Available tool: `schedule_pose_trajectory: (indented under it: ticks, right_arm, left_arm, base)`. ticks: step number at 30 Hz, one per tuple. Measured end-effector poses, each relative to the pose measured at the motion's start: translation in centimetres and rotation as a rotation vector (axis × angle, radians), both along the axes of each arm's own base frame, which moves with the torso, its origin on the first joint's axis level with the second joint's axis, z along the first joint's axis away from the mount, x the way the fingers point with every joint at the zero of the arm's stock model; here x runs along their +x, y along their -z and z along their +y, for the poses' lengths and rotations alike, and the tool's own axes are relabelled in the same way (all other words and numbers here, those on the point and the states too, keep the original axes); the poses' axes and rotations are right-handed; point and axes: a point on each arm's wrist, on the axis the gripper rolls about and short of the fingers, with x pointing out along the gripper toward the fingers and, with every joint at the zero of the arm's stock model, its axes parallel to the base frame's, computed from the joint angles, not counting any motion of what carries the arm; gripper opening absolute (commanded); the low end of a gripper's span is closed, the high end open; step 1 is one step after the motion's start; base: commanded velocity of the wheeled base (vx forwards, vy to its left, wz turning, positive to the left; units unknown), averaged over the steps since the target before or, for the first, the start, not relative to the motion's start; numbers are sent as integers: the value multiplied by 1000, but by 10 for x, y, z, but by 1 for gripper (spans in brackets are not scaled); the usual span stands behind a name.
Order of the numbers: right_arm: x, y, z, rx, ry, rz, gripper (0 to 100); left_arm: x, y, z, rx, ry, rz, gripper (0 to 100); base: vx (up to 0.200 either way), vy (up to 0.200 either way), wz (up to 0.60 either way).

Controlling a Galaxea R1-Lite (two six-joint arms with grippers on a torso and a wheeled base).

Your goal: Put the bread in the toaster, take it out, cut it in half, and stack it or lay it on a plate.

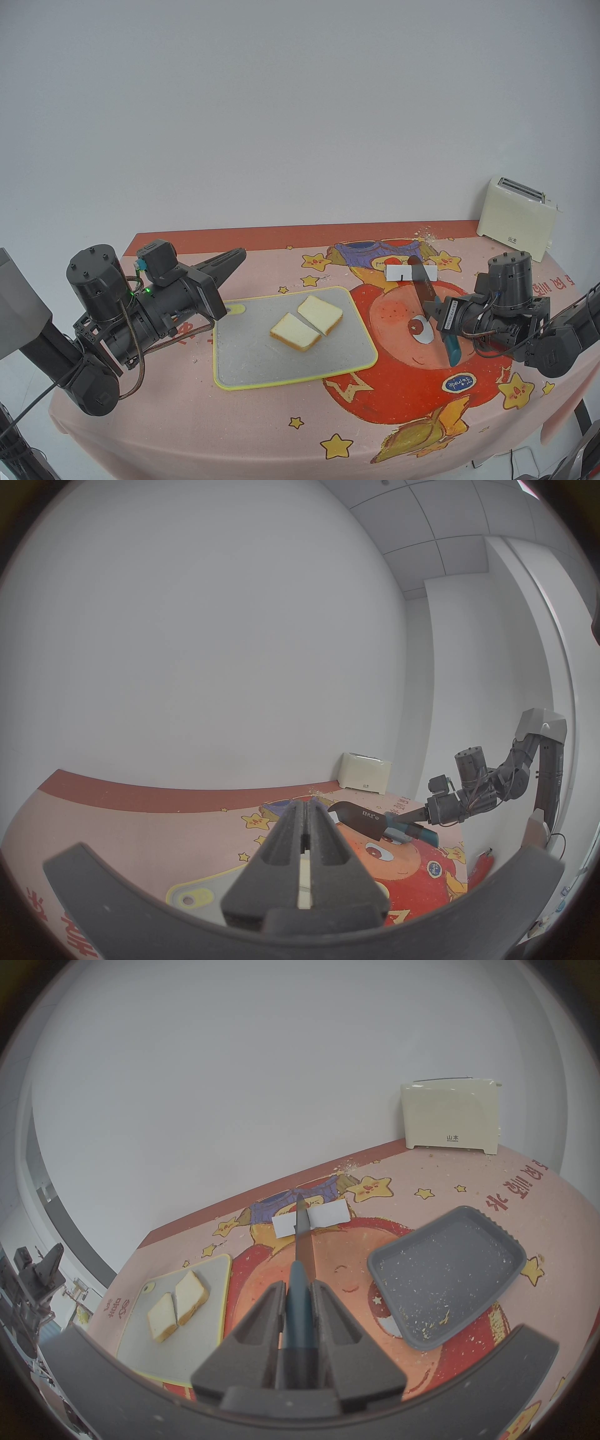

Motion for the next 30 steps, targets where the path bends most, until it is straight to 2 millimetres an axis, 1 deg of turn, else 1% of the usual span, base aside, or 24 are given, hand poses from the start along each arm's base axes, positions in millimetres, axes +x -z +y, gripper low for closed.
schedule_pose_trajectory:
  ticks: [6,18,21,24,27,30]
  right_arm:
    - [0,-1,0,0,4,-2,100]
    - [-3,-14,-4,1,27,-54,100]
    - [-5,-26,-5,10,24,-97,100]
    - [-9,-43,-6,39,12,-167,100]
    - [-18,-58,-2,82,-19,-236,100]
    - [-31,-66,5,142,-90,-268,100]
  left_arm:
    - [0,0,0,0,0,0,0]
    - [0,0,0,0,2,0,0]
    - [0,0,0,0,2,-1,0]
    - [-1,-1,0,-1,2,-2,0]
    - [-1,-1,0,-2,0,-4,0]
    - [-2,-2,1,-5,-4,-7,0]
  base:
    - [0,0,0]
    - [0,0,0]
    - [0,0,0]
    - [0,0,0]
    - [0,0,0]
    - [0,0,0]
